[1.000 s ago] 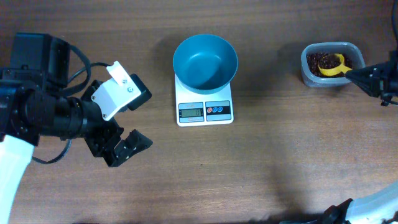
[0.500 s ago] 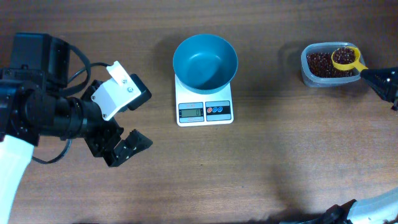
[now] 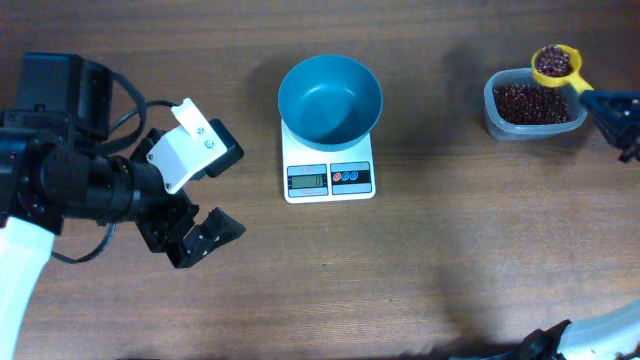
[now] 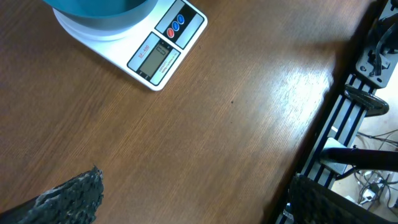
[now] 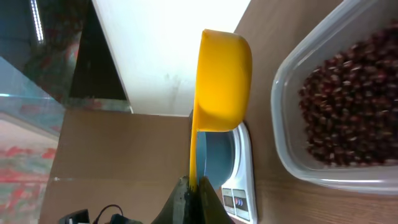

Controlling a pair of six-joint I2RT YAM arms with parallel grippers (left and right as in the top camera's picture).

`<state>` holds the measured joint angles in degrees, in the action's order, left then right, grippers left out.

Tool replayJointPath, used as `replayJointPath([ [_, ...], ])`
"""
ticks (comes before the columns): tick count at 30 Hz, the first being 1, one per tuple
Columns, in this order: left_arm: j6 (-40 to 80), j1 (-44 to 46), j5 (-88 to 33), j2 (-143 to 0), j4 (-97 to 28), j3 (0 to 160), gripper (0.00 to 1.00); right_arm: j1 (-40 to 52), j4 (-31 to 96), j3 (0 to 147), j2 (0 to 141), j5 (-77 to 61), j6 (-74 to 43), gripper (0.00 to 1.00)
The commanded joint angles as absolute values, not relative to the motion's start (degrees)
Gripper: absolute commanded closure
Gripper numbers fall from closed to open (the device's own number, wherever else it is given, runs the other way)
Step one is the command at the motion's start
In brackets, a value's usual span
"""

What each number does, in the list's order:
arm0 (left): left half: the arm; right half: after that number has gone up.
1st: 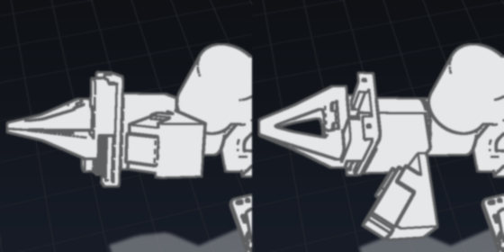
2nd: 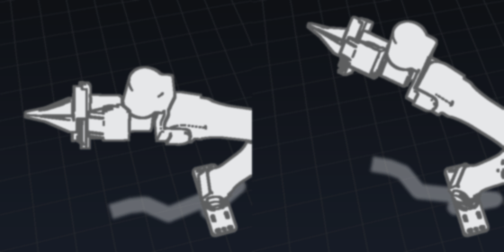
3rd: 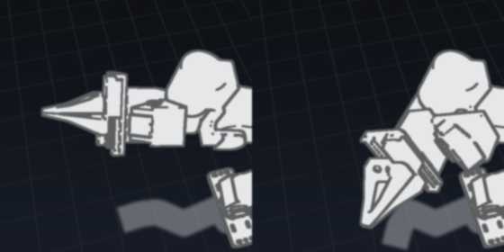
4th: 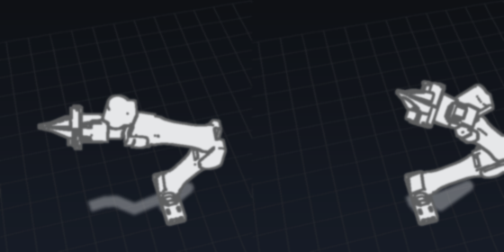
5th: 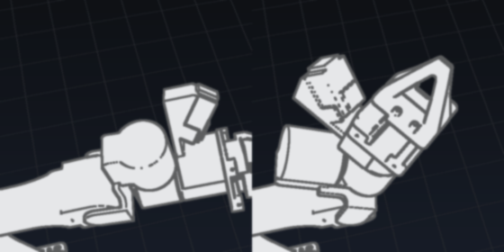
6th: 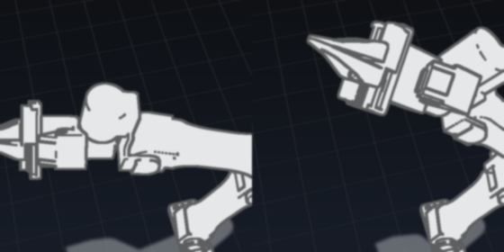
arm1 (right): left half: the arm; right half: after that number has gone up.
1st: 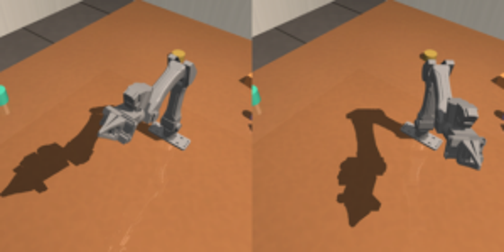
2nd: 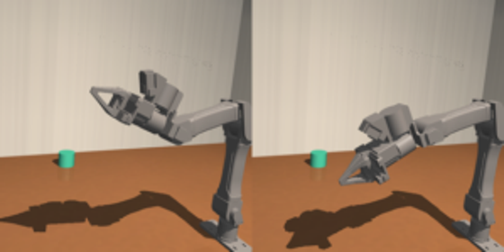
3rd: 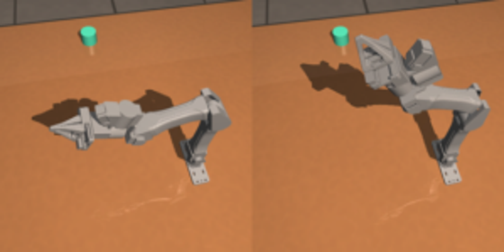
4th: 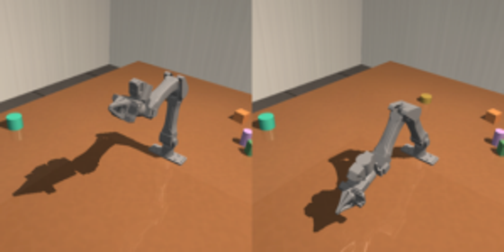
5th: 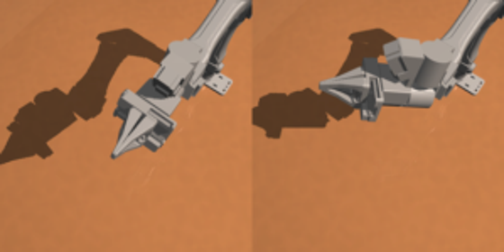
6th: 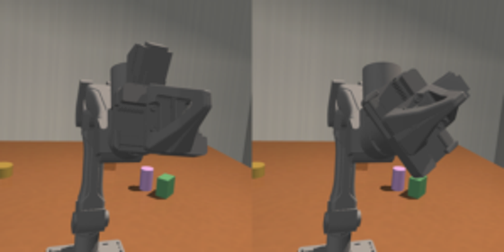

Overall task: Scoop item into bowl and weigh 50g on scale
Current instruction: 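Move the filled scoop with the right gripper over the teal bowl, then tilt the yellow scoop with the right gripper to pour beans into the teal bowl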

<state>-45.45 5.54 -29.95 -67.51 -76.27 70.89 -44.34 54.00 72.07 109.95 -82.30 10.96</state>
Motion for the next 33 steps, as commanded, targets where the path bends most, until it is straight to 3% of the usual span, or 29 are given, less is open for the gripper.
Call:
replayJointPath([
  [1, -46.39, 5.19, -30.13, -67.51, -76.18, 71.5, 0.01, -40.12, 54.02, 71.72, 110.43, -85.6, 11.9, 0.96],
  [19, -46.39, 5.19, -30.13, -67.51, -76.16, 71.5, 0.01, -9.26, 51.13, 71.85, 110.43, -88.88, 6.52, 0.96],
  [33, -46.39, 5.19, -30.13, -67.51, -76.16, 71.5, 0.01, 0.01, 22.2, 71.94, 110.41, -78.04, 7.29, 0.96],
])
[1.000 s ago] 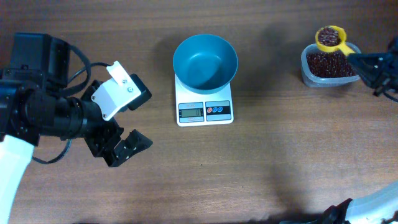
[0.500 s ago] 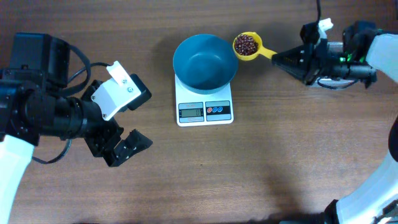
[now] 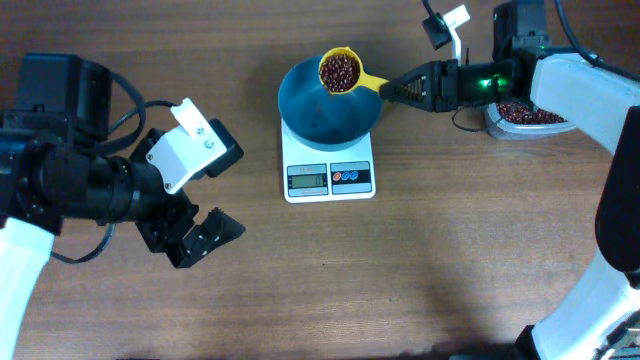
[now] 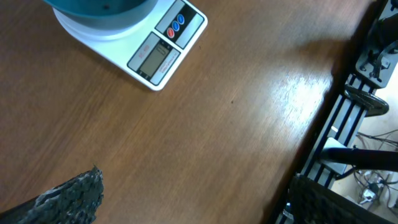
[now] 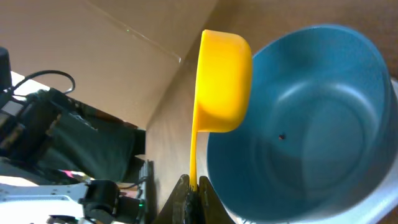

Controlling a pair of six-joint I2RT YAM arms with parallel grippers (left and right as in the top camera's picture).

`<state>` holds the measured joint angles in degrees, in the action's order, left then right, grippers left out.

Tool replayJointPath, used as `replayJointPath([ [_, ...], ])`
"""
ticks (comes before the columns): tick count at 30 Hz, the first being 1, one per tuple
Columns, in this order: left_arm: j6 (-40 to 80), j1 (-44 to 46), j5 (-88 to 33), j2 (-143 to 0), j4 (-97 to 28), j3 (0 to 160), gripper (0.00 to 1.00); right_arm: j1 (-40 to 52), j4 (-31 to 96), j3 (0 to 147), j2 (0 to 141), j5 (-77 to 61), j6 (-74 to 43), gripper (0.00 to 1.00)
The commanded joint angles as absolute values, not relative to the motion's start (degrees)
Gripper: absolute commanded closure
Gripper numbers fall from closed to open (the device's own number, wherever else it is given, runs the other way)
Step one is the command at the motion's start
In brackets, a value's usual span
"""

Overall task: Scoop item into bowl and weigh 50g on scale
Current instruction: 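Tilt the yellow scoop with the right gripper to pour beans into the teal bowl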

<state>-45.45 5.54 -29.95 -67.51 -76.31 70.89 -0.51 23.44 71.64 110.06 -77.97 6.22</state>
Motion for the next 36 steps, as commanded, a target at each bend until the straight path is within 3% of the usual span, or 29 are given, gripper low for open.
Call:
replayJointPath([
  [1, -46.39, 5.19, -30.13, -67.51, -76.16, 71.5, 0.01, -0.01, 22.04, 71.94, 110.41, -75.68, 9.13, 0.96],
  [13, -46.39, 5.19, -30.13, -67.51, -76.16, 71.5, 0.01, -0.01, 21.26, 71.96, 110.19, -70.11, 22.72, 0.96],
  [21, -46.39, 5.19, -30.13, -67.51, -76.18, 71.5, 0.01, 0.05, 9.5, 71.94, 110.19, -66.15, 25.12, 0.96],
  [36, -46.39, 5.19, -30.13, -67.51, -76.16, 71.5, 0.01, -0.05, 16.08, 71.94, 107.2, -63.51, 37.36, 0.96],
])
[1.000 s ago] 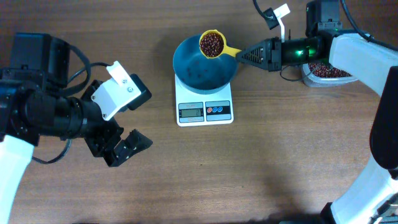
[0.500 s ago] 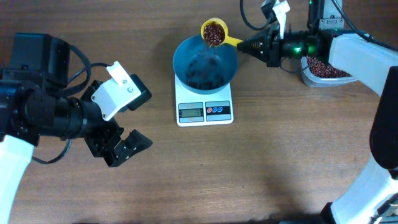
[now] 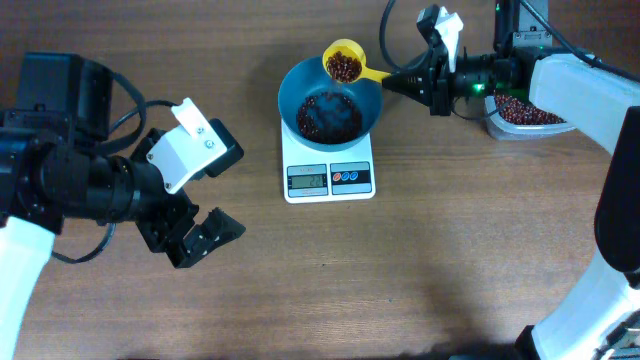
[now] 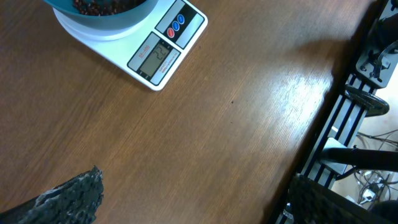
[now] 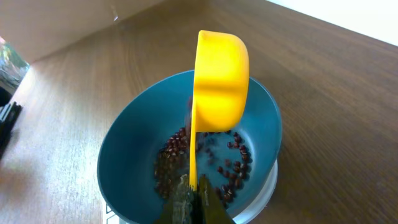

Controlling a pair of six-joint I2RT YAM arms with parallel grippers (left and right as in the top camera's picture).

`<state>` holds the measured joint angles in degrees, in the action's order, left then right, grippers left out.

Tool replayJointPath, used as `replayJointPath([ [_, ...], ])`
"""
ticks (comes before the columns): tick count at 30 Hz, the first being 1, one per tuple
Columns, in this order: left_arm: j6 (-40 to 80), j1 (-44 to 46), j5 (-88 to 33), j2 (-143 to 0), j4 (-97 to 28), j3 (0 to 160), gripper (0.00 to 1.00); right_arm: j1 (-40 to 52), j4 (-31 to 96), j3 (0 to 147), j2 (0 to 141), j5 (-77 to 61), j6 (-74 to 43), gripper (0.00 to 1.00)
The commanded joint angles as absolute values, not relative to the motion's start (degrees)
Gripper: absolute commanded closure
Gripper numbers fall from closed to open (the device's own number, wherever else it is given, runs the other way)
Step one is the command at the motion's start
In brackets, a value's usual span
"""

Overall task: Scoop item into bowl and weigh 50g on scale
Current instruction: 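Tilt the yellow scoop with the right gripper to pour beans into the teal bowl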

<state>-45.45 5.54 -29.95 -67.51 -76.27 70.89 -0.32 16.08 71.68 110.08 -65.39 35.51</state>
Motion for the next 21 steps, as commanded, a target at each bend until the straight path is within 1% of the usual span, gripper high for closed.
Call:
replayJointPath([
  [1, -46.39, 5.19, -30.13, -67.51, -76.16, 71.5, 0.01, -0.05, 16.1, 71.94, 106.61, -62.37, 37.71, 0.96],
  [6, -46.39, 5.19, -30.13, -67.51, -76.16, 71.5, 0.01, -0.01, 16.97, 72.07, 105.89, -62.3, 37.69, 0.96],
  [7, -46.39, 5.19, -30.13, -67.51, -76.16, 71.5, 0.01, 0.01, 18.9, 72.07, 105.21, -62.28, 37.69, 0.96],
  [12, -46.39, 5.19, -30.11, -67.51, -76.16, 71.5, 0.01, -0.16, 18.85, 72.2, 104.9, -60.31, 37.71, 0.96],
  [17, -46.39, 5.19, -30.13, -67.51, -76.16, 71.5, 0.01, 0.64, 21.43, 72.23, 104.18, -57.93, 37.71, 0.96],
  [21, -46.39, 5.19, -30.13, -67.51, -76.16, 71.5, 0.01, 1.13, 20.32, 72.31, 103.83, -57.76, 37.69, 0.96],
])
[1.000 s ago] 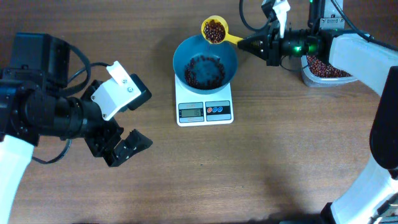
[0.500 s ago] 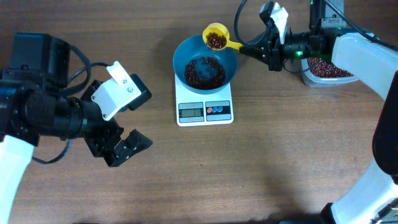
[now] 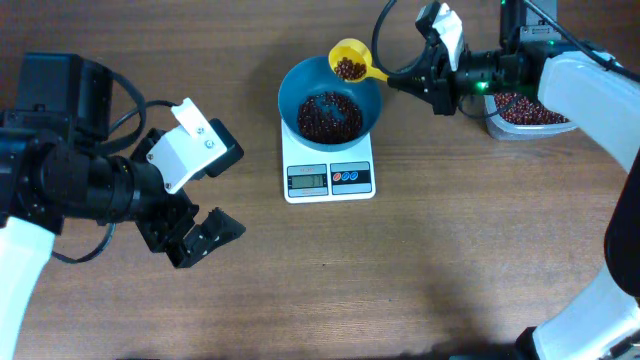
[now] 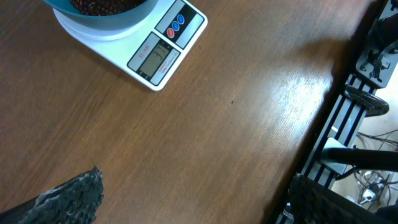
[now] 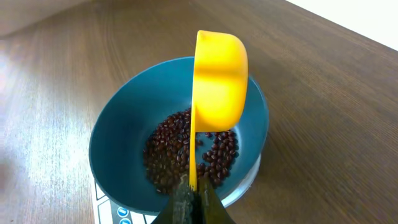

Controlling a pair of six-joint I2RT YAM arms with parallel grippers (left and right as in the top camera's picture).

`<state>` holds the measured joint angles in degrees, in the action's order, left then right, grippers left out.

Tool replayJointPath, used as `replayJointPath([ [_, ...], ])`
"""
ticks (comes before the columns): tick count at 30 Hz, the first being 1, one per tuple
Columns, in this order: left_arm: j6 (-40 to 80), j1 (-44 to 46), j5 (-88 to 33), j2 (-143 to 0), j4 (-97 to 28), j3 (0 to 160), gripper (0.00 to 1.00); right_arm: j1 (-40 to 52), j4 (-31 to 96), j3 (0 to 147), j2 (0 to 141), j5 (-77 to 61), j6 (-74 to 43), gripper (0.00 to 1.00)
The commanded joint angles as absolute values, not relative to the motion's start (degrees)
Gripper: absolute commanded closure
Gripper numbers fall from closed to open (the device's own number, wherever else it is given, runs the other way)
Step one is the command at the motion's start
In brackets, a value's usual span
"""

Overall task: Scoop item into bowl and weigh 50g on scale
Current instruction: 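Tilt the yellow scoop with the right gripper to pour beans into the teal bowl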

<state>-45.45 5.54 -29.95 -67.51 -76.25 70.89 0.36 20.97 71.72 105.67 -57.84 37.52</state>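
Note:
A blue bowl (image 3: pixel 305 95) holding dark red beans (image 3: pixel 329 116) sits on a white digital scale (image 3: pixel 329 178). My right gripper (image 3: pixel 408 77) is shut on the handle of a yellow scoop (image 3: pixel 349 60), which hangs tilted over the bowl's far right rim with a few beans in it. The right wrist view has the scoop (image 5: pixel 217 78) above the bowl (image 5: pixel 112 149) and its beans (image 5: pixel 171 149). My left gripper (image 3: pixel 205 238) stands open low on the left, away from the scale (image 4: pixel 163 53).
A clear tub of red beans (image 3: pixel 522 108) stands at the far right, partly behind the right arm. The table's edge and a black frame (image 4: pixel 348 124) show at the right of the left wrist view.
More beans lie in the bowl and fewer in the scoop. The scoop sits slightly further right over the rim. The left arm has not moved.
The full scoop was first held over the bean tub at the far right, with the bowl bare. Then it hung over the bowl, still full. After that beans lay in the bowl, and now the heap is larger.

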Motion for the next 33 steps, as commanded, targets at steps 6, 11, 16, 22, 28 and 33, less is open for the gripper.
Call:
replayJointPath([
  [6, -46.39, 5.19, -30.13, -67.51, -76.18, 71.5, 0.01, 2.24, 22.04, 72.31, 103.83, -54.11, 37.69, 0.96],
  [11, -46.39, 5.19, -30.11, -67.51, -76.16, 71.5, 0.01, 2.24, 20.34, 72.31, 103.79, -53.1, 36.84, 0.96],
  [16, -46.39, 5.19, -30.13, -67.51, -76.16, 71.5, 0.01, 2.24, 19.09, 72.31, 102.17, -55.07, 26.26, 0.96],
  [22, -46.39, 5.19, -30.13, -67.51, -76.16, 71.5, 0.01, 3.73, 29.08, 72.31, 96.99, -46.87, 25.93, 0.96],
  [28, -46.39, 5.19, -30.13, -67.51, -76.16, 71.5, 0.01, 8.29, 31.48, 73.03, 95.92, -35.7, 30.24, 0.96],
  [33, -46.39, 5.19, -30.13, -67.51, -76.16, 71.5, 0.01, 9.06, 32.14, 74.72, 93.27, -33.8, 31.48, 0.96],
])
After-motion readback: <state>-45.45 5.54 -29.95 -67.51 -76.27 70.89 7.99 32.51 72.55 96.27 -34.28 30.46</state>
